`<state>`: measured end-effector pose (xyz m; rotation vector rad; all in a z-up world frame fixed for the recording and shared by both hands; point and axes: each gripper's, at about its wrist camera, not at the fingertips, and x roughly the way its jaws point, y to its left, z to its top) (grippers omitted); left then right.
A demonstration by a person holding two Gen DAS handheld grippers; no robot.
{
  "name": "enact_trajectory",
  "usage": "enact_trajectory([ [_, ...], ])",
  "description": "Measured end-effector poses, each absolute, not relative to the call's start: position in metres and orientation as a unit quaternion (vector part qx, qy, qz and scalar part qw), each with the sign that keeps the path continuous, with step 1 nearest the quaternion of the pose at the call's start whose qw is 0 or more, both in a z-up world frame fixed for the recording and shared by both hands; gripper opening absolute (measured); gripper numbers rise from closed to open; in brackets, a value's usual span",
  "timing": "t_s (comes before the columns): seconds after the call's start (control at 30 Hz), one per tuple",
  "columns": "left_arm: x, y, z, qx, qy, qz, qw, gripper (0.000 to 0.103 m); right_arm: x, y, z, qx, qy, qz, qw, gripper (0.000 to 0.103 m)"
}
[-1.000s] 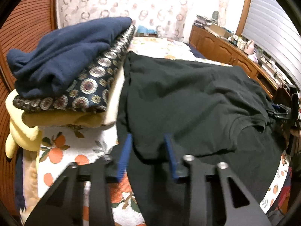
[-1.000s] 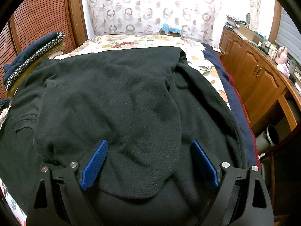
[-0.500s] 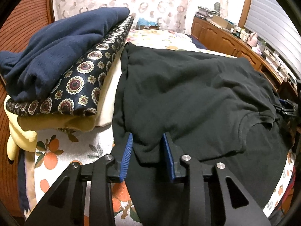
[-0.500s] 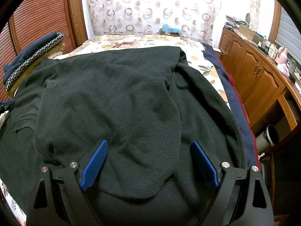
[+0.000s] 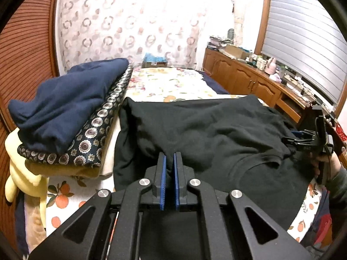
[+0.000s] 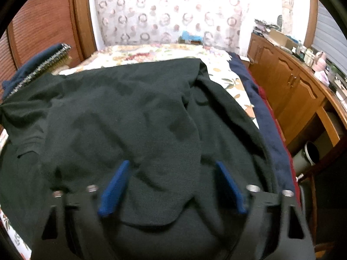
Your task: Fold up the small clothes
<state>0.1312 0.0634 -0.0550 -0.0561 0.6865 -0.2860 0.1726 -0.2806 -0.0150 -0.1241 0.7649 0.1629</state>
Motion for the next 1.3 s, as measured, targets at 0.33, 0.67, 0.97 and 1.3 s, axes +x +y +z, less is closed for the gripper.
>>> enact_trajectory([
  [0.33,0.109,0.062,-0.042,-0.039,0.32,-0.173,0.931,0.007,0.152,-0.277,0.001,-0.072,0.339,0.122,0.93,0.006],
  [0.67,0.053,0.076,-0.014,-0.039,0.303,-0.189,0.933,0.007,0.101,-0.315,0.064,-0.027,0.251,0.133,0.958,0.006],
  [0.97,0.014,0.066,-0.058,-0.025,0.363,-0.192,0.911,0.007,0.052,-0.337,0.042,-0.038,0.285,0.12,0.95,0.006],
  [1.3,0.016,0.052,-0.097,0.003,0.4,-0.155,0.903,0.027,0.08,-0.317,-0.01,-0.062,0.354,0.085,0.929,0.026],
])
